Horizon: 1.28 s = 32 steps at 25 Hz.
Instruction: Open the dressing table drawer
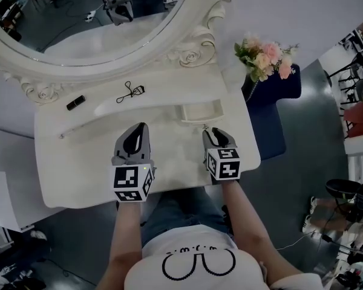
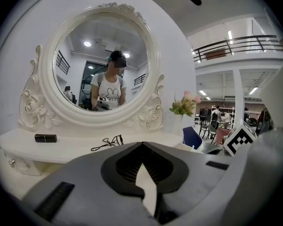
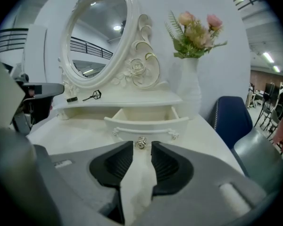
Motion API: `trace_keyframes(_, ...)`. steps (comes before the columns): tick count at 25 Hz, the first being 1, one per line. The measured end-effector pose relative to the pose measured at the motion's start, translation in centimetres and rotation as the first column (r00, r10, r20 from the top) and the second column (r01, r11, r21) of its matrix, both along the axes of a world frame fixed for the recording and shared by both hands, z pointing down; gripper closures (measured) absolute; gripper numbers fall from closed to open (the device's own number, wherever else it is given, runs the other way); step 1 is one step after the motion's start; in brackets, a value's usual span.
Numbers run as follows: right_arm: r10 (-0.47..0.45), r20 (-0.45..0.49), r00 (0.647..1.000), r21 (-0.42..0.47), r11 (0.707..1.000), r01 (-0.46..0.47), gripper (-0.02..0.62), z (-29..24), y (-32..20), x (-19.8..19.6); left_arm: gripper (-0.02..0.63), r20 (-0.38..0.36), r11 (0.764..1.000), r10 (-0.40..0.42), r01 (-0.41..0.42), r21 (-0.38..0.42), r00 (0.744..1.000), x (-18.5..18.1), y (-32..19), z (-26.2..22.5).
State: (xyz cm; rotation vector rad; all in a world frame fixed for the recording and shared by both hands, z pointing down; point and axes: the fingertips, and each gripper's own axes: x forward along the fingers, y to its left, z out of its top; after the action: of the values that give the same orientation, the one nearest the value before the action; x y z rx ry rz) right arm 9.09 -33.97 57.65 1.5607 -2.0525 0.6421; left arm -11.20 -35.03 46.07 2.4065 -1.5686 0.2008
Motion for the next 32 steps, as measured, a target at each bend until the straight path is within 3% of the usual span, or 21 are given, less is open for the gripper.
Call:
trace_keyframes(11,0.013,0.002,1.000,0.168,0.986,-0.013,0.483,-7.7,2.8,1.5,0.607,-0.012,0.997,0.063,-0.063,0.035,0.998,2.1,1.8,-2.1)
trace_keyframes(17,0.004,0.005,1.000,0.297,0.955,-0.005,0.573,-13.1,3.4,2.8,0.607,-0.004,0.994,0.077,-0.076,0.082,0.997,3.9,2.2,-4.4)
trace_keyframes(25,-0.017,-0.056,0.998,0.498,0.866,0.042,0.592,-22.1,4.6,5.2,0.607,0.012,0.980,0.069,-0.070,0.186,0.998,6.0,2.7,-9.9)
trace_keyframes(32,-0.036,-0.095,0.995,0.634,0.768,0.089,0.594,-29.6,5.8,5.9,0.607,0.027,0.943,0.051,-0.057,0.327,0.998,6.7,3.0,-16.7)
